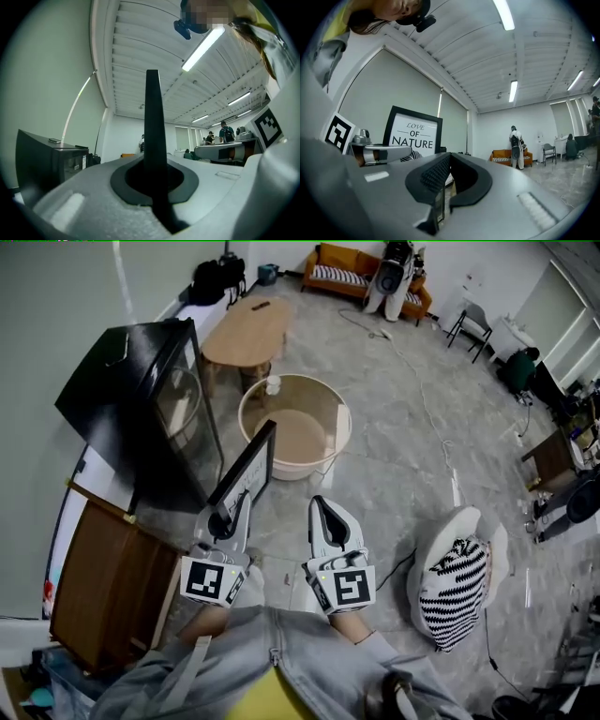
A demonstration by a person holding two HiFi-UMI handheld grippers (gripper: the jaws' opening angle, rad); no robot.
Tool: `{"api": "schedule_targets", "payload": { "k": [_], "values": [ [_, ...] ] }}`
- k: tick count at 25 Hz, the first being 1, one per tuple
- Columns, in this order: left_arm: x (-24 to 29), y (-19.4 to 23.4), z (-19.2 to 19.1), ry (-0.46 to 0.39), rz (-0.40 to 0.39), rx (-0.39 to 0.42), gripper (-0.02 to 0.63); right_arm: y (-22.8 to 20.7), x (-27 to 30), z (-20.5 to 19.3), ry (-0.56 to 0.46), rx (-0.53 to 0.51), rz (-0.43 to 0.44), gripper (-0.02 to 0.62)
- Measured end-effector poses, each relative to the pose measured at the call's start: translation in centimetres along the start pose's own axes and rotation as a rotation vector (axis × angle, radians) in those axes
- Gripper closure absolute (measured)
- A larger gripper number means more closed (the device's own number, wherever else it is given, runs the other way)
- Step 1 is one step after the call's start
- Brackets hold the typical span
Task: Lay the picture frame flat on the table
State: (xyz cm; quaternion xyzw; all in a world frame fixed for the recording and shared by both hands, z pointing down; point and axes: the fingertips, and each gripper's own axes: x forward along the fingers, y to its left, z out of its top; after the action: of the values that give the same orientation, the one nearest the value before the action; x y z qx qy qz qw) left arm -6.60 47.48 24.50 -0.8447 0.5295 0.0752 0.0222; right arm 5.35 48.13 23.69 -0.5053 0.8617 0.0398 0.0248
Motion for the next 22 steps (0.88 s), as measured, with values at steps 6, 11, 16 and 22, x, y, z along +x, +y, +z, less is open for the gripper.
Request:
{"api": "schedule_targets", "payload": {
  "k": [6,11,16,22],
  "values": [
    [8.4,5.6,0.1,-0.02,-0.043,0.008,0.6,-3.5,9.2,-0.1,-0.015,-0.01,-0.031,0.595],
    [14.6,10.1,0.3,-0.024,-0.096,0.009,0.6,-5.8,16.3,0.3,-0.028,-0.01,-0.079,0.595],
    [19.0,12.7,-0.4,-0.015,-0.132,-0.009,0.6,-7.8,20.4,-0.9,-0.011,0.001,-0.126,0.595],
    [22.2,14.8,-2.5,0.011,-0.139,-0.042,0.6,-9.7,23.4,-2.9,0.031,0.014,-0.145,0.595]
  ]
}}
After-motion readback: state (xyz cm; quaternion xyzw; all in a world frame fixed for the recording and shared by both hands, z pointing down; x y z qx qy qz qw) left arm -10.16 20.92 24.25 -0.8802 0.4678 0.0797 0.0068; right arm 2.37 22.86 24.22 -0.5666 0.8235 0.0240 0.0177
